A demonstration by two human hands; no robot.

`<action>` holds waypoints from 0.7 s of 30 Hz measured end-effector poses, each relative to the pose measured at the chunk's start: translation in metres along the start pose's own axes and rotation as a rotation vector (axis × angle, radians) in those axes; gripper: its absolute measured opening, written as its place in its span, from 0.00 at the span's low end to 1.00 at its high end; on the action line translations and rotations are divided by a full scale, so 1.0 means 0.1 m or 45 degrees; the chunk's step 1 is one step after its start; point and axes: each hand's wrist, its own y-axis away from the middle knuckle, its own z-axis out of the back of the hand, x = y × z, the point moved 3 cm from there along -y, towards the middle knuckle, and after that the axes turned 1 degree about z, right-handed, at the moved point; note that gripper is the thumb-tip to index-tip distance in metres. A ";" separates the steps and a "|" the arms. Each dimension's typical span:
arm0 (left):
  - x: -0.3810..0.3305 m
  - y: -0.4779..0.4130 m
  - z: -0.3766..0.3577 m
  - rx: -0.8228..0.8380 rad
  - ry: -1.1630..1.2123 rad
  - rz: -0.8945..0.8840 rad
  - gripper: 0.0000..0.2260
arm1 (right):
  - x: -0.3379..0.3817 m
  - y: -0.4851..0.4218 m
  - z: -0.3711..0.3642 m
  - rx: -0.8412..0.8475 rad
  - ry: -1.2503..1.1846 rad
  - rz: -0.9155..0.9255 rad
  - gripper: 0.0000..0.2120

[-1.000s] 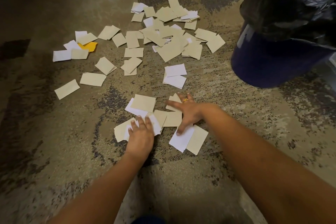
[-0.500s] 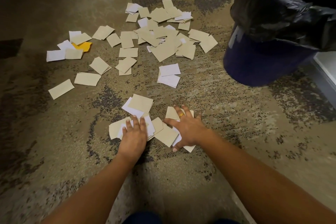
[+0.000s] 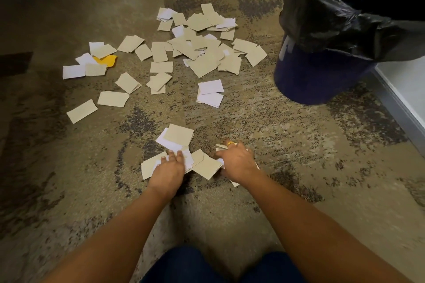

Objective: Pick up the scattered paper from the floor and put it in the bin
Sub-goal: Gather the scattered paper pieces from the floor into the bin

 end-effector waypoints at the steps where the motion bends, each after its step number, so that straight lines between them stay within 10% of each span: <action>1: 0.00 0.03 0.04 0.000 0.004 -0.010 0.25 | -0.01 0.03 0.01 -0.001 -0.021 -0.022 0.23; 21: -0.49 0.70 3.19 -0.992 0.138 -0.282 0.23 | -0.77 1.41 2.77 -1.383 -0.565 -0.018 0.18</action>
